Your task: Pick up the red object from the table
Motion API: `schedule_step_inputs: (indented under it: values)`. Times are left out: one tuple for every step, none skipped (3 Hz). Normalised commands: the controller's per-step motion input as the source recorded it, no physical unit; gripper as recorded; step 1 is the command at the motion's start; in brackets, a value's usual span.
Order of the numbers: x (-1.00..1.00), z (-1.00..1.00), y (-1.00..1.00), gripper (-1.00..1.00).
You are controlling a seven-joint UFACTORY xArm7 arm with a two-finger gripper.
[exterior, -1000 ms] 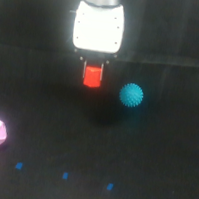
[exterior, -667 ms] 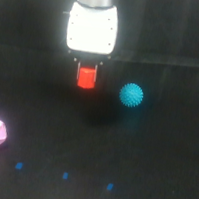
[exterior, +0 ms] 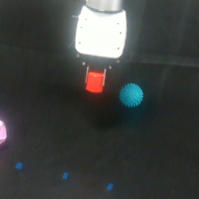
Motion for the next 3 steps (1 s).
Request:
schedule_step_inputs:
  values:
    - [0.09,-0.07,0.19,-1.0]
    - [0.42,0.05,-0.47,-1.0]
    - [0.35,-0.78,-0.61,-1.0]
